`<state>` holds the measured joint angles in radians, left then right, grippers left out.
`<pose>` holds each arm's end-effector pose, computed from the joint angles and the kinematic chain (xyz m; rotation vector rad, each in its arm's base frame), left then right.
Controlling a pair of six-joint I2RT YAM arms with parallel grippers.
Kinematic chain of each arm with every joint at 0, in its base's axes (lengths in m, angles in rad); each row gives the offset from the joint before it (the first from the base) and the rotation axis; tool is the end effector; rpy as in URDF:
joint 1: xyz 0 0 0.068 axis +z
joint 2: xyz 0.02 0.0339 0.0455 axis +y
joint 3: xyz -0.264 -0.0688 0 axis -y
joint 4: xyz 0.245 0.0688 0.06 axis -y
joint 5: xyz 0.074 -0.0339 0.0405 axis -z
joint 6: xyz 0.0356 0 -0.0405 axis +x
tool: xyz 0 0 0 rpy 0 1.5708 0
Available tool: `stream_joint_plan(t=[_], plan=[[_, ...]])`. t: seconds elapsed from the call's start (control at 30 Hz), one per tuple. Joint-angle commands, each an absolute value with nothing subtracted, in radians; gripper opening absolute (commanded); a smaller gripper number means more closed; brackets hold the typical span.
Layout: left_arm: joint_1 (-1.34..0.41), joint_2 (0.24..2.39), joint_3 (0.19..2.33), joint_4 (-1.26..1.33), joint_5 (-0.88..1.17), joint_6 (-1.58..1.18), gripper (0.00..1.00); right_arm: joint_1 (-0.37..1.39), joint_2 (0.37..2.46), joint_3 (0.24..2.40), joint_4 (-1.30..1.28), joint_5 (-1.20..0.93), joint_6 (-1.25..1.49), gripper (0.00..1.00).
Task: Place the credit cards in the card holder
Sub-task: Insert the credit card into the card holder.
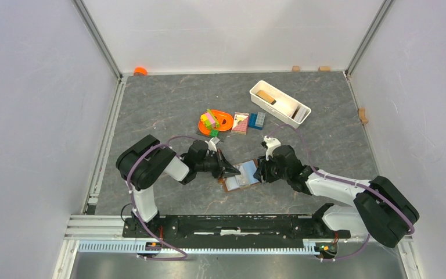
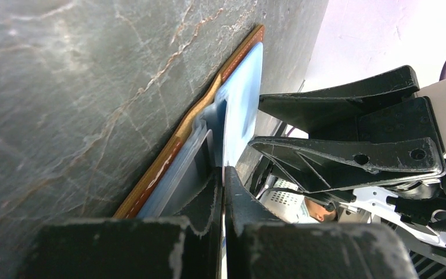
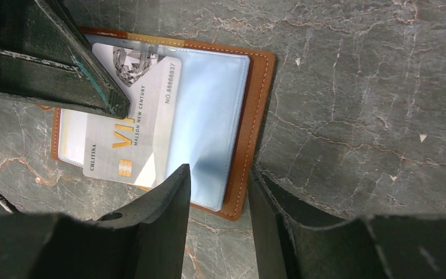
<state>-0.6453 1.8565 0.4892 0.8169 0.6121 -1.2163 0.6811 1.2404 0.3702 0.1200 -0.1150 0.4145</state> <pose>0.2199 -0.1911 0.0850 -0.2808 2.5312 -1.5989 0.1669 0.1405 0.1400 -0.3809 2.3856 0.6658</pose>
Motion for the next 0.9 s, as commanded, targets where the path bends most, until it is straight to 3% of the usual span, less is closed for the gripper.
stream_joint_plan(t=[0.0, 0.23, 0.63, 0.87], plan=[[-0.669, 1.892, 0.518, 0.811, 0.593, -1.207, 0.02, 0.694, 1.268, 0.373, 0.072, -0.110, 0.419, 0.46], [-0.682, 1.873, 0.543, 0.736, 0.543, -1.167, 0.06, 0.698, 1.260, 0.371, 0.071, -0.106, 0.423, 0.46], [-0.686, 1.637, 0.666, 0.205, 0.374, -0.892, 0.41, 0.699, 1.253, 0.369, 0.043, -0.053, 0.437, 0.45], [-0.701, 1.522, 0.718, -0.021, 0.296, -0.802, 0.56, 0.699, 1.247, 0.370, 0.041, -0.054, 0.434, 0.45]])
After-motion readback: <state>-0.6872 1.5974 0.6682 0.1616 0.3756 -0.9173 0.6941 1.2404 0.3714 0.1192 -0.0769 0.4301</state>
